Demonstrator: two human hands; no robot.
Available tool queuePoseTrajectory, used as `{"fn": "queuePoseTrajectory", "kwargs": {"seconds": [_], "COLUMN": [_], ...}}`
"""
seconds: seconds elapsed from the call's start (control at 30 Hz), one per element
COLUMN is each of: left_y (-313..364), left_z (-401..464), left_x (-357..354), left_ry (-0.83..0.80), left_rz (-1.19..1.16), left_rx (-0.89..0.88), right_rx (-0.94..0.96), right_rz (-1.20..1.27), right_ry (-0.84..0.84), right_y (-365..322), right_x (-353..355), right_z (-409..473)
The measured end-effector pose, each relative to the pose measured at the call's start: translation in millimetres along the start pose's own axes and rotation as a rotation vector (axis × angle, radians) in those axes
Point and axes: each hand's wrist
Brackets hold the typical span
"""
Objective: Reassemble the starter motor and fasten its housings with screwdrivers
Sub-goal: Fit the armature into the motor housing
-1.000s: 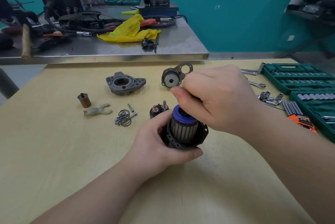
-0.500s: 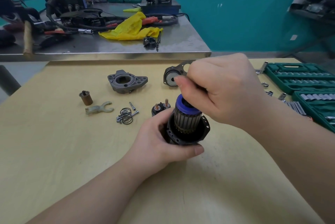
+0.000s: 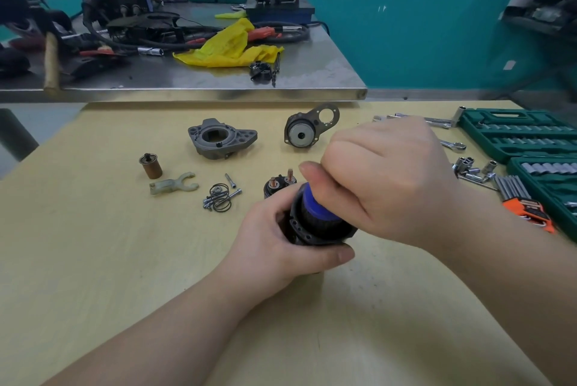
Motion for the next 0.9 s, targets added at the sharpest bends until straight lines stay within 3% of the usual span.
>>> {"fn": "queuePoseTrajectory", "kwargs": {"seconds": [0.27, 0.67, 0.9], "left_y": [2, 6, 2], "left_z": [-2, -2, -2], "left_x": [-3, -4, -3], "left_ry": [0.015, 0.014, 0.024], "left_rz": [0.049, 0.06, 0.073], "left_rx": [-0.004, 0.013, 0.008], "right_rx": [0.084, -0.066, -0.058], "right_rz": [-0.032, 0.058, 0.038], "right_ry": [-0.001, -0.025, -0.002], "right_y": [-5, -3, 4], "right_x": [7, 22, 21], "right_z": [-6, 3, 9]}}
Point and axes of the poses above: each hand's wrist, its own z-axis towards the middle knuckle, its own x-axis out of the back of the hand, y = z × x, and after that the axes turned 10 degrees about z, right-handed
